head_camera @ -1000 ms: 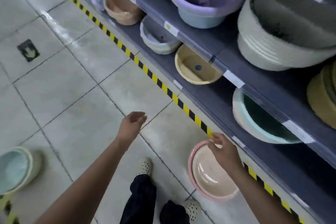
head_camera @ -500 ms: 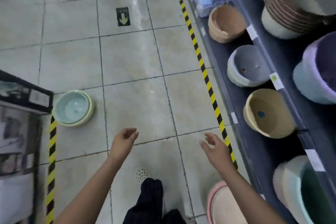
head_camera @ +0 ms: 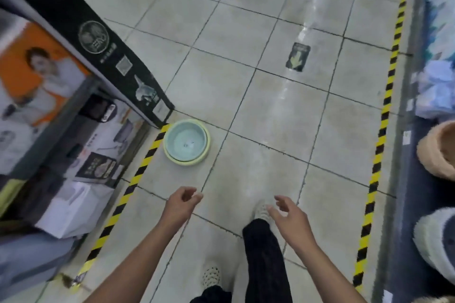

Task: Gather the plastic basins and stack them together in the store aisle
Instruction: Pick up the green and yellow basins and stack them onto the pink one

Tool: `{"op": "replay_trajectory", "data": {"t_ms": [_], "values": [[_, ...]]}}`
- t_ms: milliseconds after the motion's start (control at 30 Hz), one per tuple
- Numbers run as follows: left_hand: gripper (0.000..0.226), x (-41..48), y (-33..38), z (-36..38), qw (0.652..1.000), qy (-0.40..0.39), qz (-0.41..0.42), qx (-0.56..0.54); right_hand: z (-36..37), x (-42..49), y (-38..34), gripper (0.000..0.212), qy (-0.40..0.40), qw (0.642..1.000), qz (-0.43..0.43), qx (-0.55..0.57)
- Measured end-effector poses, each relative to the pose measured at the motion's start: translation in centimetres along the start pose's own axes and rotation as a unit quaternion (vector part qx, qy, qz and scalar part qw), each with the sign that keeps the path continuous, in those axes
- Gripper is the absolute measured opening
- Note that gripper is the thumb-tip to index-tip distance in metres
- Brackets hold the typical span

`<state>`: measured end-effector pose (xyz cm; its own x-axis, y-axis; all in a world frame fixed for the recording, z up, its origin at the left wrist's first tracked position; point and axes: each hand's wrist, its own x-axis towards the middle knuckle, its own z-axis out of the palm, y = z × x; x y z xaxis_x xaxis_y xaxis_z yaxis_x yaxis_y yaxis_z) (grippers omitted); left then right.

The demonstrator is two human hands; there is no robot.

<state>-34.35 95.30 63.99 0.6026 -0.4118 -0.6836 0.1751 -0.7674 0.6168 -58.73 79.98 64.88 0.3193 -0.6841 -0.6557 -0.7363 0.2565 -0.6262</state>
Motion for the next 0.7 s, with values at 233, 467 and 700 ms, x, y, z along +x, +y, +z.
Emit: {"op": "replay_trajectory", "data": {"t_ms": [233,467,700], "values": [[0.031,10.5,3.9,-2.1,0.985,0.117,-0.079,-0.100,1.5,15.0,-9.8,0.041,-0.108,0.986,-0.058,-0.110],[0.036,19.3,4.1,-3.3,0.948,0.168,-0.175,-0.204,6.4,26.4,-17.1,0.048,-0.127,0.984,-0.028,-0.125],[0.045,34.0,-2.6,-5.7,0.941,0.172,-0.207,-0.205,17.7,38.3,-16.9,0.054,-0.124,0.979,-0.017,-0.163]]}}
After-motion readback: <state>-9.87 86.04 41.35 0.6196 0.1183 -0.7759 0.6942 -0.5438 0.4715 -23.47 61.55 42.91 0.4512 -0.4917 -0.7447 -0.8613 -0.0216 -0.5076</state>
